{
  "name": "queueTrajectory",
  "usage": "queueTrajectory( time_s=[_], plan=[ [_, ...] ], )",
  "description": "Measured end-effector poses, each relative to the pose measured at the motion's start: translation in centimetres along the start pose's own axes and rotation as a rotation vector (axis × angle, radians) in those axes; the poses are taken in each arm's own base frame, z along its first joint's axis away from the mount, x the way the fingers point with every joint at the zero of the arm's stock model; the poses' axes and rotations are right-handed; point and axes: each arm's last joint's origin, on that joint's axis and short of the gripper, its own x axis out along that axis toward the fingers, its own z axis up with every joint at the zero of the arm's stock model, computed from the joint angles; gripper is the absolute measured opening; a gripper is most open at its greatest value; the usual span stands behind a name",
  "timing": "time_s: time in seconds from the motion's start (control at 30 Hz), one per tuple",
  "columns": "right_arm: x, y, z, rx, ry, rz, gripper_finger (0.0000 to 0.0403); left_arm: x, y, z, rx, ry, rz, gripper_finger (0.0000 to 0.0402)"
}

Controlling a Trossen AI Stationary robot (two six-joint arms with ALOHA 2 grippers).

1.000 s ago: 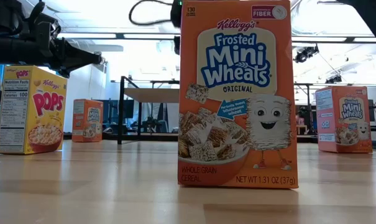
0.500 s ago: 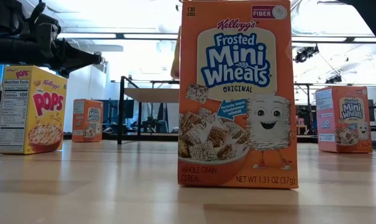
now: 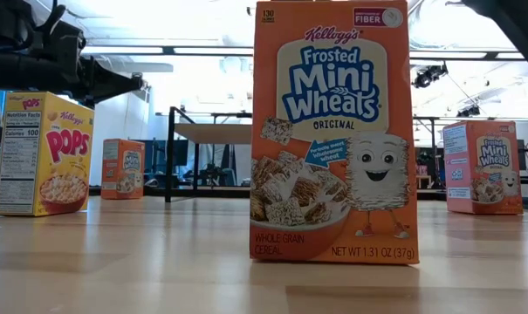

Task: Stack cereal on shelf
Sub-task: Put the top yellow cereal box on the shelf

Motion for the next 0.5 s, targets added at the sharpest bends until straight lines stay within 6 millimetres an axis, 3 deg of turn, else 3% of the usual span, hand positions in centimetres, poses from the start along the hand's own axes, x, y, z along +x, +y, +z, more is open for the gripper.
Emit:
queueTrajectory(
  time_s=[0.2,0.5],
  plan=[
    [1.0,-2.4,-1.4,0.036,0.053,0.007,0.0154,0.0,0.0,0.0,0.007,0.004,0.006,0.0003],
    [1.3,-3.2,-1.8,0.031,0.058,0.002,0.0154,0.1,0.0,-0.1,0.007,0.011,0.008,0.0003]
  ],
)
